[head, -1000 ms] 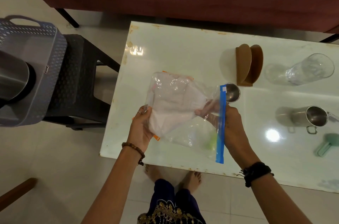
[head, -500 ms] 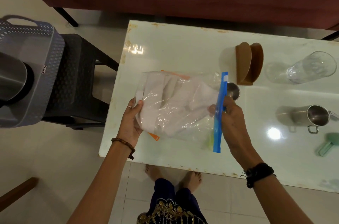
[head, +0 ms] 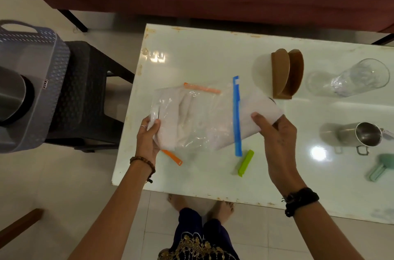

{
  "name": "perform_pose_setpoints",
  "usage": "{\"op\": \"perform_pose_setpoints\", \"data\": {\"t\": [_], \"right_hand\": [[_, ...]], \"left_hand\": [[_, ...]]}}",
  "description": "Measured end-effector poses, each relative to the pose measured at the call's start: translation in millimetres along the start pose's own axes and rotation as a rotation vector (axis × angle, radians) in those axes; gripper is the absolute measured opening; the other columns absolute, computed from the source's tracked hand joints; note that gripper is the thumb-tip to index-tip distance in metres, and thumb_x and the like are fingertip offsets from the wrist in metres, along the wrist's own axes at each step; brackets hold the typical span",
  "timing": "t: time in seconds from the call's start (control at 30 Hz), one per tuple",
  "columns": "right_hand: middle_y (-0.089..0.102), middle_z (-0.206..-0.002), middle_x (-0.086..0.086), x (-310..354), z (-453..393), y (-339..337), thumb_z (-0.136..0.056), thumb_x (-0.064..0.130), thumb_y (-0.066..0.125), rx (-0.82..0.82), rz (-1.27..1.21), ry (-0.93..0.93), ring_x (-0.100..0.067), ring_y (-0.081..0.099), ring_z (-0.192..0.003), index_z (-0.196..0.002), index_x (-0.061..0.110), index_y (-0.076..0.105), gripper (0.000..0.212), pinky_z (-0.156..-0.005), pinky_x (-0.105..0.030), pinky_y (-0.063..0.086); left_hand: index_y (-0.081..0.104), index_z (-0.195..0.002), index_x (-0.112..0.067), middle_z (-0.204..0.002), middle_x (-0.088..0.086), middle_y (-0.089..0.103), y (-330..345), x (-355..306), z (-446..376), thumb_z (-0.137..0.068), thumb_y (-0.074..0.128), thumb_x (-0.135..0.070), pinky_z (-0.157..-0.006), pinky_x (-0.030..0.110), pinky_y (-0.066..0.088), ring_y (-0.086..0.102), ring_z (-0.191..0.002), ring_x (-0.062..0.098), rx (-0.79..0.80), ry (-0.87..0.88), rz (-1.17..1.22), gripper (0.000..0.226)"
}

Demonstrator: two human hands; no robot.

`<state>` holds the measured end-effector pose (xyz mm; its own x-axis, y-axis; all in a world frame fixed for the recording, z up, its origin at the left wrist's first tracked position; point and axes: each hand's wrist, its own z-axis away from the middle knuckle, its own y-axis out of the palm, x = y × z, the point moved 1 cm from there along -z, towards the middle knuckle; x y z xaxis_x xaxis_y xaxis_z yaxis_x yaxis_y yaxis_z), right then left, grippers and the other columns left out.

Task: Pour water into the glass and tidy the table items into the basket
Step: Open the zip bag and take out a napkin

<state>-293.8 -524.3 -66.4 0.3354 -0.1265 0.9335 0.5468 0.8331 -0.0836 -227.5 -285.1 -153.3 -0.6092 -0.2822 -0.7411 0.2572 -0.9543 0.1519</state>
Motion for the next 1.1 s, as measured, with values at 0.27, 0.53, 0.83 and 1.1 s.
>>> {"op": "perform_pose_setpoints", "data": {"t": [0.27,0.53,0.83,1.1], "right_hand": [[0.067,-0.096,0.017,7,0,-12,-0.088,0.014,0.058,-0.013,0.011,-0.086,-0.002,0.062,-0.092,-0.105,0.031,0.060,0.024,-0.083,-0.031,0.051],[0.058,-0.103,0.018,21,20,6,-0.076,0.021,0.063,0.085,0.432,-0.548,0.012,0.051,-0.096,-0.095,0.020,0.054,0.021,-0.081,-0.001,0.038],[0.061,-0.123,-0.007,-14,46,7,-0.063,-0.015,0.061,0.403,0.676,-0.672,-0.016,0.046,-0.124,-0.088,0.008,0.059,0.034,-0.105,-0.029,0.040],[0.058,-0.129,0.004,-3,41,6,-0.079,0.003,0.040,0.299,0.109,-0.160,-0.004,0.050,-0.123,-0.115,0.031,0.054,0.047,-0.104,-0.020,0.039]], "left_hand": [[0.041,-0.129,-0.010,-0.128,0.019,0.049,-4,-9,-34,-0.089,0.055,-0.019,-0.094,0.038,0.039,0.044,-0.119,0.036,-0.161,0.167,-0.744,0.044],[0.062,-0.100,-0.011,-0.104,0.009,0.062,60,-15,30,-0.092,0.050,-0.024,-0.088,0.036,0.049,0.058,-0.103,0.028,-0.122,0.275,-0.395,0.020],[0.054,-0.120,-0.008,-0.091,0.017,0.066,109,-15,80,-0.082,0.037,-0.045,-0.064,0.034,0.057,0.068,-0.074,0.027,0.565,-0.577,0.454,0.056],[0.068,-0.079,-0.022,-0.078,0.000,0.067,95,-18,87,-0.083,0.039,-0.020,-0.077,0.033,0.046,0.060,-0.078,0.019,0.360,-0.207,0.299,0.029]]}}
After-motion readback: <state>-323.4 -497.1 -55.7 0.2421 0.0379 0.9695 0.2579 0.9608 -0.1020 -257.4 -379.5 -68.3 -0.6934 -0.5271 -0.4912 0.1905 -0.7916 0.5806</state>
